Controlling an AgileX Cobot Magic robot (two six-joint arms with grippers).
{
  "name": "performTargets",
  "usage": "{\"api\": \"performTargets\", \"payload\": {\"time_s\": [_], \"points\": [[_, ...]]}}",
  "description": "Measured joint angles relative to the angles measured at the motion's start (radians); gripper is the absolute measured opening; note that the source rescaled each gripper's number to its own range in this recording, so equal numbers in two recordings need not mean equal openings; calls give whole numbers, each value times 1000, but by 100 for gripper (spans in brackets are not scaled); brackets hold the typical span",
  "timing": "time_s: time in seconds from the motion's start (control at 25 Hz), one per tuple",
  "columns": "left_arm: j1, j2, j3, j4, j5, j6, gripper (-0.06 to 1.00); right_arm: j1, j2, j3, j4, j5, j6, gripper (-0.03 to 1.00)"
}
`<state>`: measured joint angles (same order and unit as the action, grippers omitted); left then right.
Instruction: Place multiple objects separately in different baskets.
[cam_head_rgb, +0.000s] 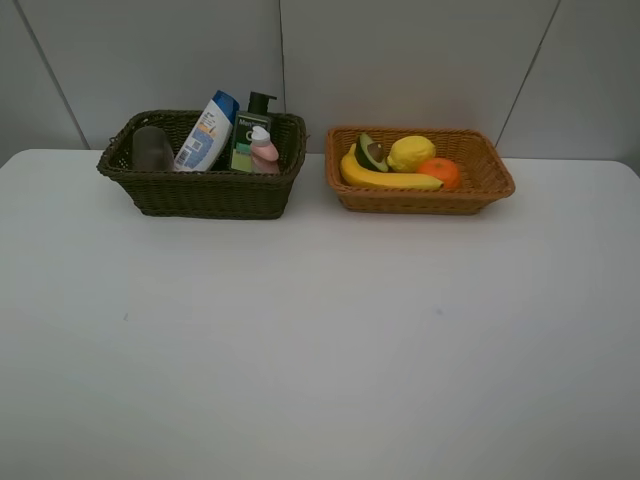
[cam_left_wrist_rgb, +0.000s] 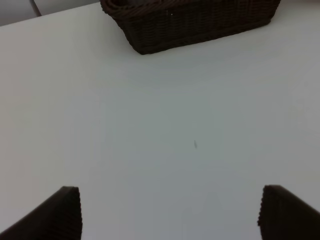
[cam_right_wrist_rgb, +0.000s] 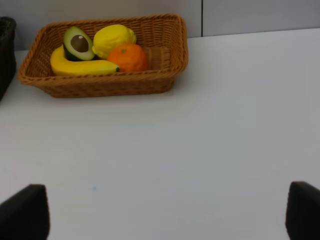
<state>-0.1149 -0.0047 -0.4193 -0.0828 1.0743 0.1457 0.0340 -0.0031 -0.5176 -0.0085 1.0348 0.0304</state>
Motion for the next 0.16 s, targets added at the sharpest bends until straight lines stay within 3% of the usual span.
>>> {"api": "performTargets", "payload": {"time_s": [0.16], "points": [[0, 0, 0, 0, 0, 0, 94, 0, 0, 0, 0, 0, 0, 100]]}}
